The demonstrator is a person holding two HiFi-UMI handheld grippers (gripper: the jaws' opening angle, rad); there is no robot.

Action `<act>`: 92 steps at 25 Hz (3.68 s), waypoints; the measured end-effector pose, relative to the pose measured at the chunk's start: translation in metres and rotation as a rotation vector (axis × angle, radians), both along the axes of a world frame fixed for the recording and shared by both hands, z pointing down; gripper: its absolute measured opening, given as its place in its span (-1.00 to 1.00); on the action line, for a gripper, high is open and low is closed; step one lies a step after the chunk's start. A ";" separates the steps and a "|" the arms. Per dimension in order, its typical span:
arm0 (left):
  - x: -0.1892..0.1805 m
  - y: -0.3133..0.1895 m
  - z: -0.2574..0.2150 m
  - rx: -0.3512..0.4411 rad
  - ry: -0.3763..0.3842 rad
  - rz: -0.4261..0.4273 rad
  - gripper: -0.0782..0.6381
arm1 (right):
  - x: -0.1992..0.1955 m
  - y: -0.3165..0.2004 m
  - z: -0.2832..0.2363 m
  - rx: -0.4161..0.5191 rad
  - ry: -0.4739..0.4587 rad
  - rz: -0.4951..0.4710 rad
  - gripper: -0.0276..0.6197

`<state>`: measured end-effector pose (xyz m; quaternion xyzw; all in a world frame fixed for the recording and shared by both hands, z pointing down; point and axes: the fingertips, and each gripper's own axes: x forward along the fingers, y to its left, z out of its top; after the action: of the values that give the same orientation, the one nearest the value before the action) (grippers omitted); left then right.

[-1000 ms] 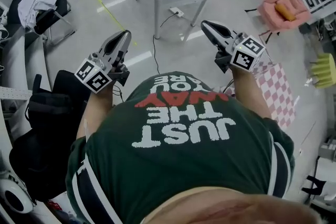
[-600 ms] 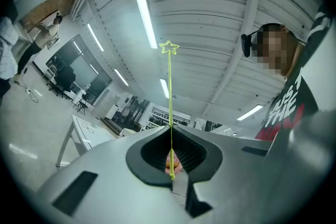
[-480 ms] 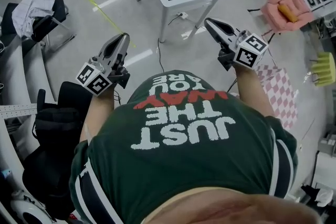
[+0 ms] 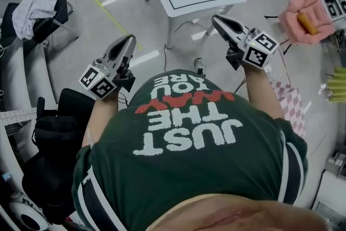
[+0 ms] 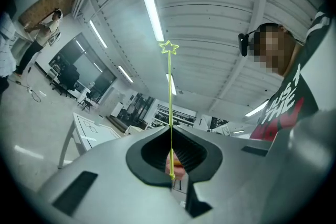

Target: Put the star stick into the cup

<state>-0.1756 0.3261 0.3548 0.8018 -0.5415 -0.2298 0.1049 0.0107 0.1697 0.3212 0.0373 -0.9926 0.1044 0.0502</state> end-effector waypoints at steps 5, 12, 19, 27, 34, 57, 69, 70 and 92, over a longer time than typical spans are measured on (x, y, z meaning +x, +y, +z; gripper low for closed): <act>0.024 -0.118 0.008 -0.010 -0.024 -0.076 -0.74 | 0.013 -0.135 0.019 -0.021 -0.022 -0.072 -0.81; 0.039 -0.302 -0.015 -0.028 0.035 -0.208 -0.74 | 0.019 -0.337 0.015 -0.057 -0.015 -0.189 -0.81; 0.044 -0.408 -0.034 -0.051 0.004 -0.274 -0.74 | 0.008 -0.456 0.017 -0.106 -0.038 -0.253 -0.81; 0.013 -0.457 -0.031 -0.056 0.013 -0.293 -0.74 | -0.036 -0.502 0.027 -0.127 -0.031 -0.297 -0.81; -0.057 -0.474 -0.023 -0.035 0.022 -0.226 -0.74 | -0.102 -0.505 0.027 -0.099 -0.009 -0.259 -0.81; -0.207 -0.665 -0.036 -0.061 -0.135 -0.152 -0.74 | -0.229 -0.635 0.042 -0.115 -0.017 -0.202 -0.81; -0.336 -0.818 0.018 -0.063 -0.151 -0.161 -0.74 | -0.345 -0.747 0.094 -0.108 -0.019 -0.174 -0.81; -0.344 -0.831 0.026 -0.065 -0.152 -0.161 -0.74 | -0.354 -0.755 0.100 -0.112 -0.020 -0.175 -0.81; -0.372 -1.035 0.162 -0.061 -0.296 -0.163 -0.74 | -0.414 -0.841 0.216 -0.178 -0.039 -0.173 -0.81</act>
<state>-0.5479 -0.7084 0.5172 0.7767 -0.6212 -0.1003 0.0292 -0.4032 -0.6710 0.5369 -0.0550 -0.9797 0.1880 0.0430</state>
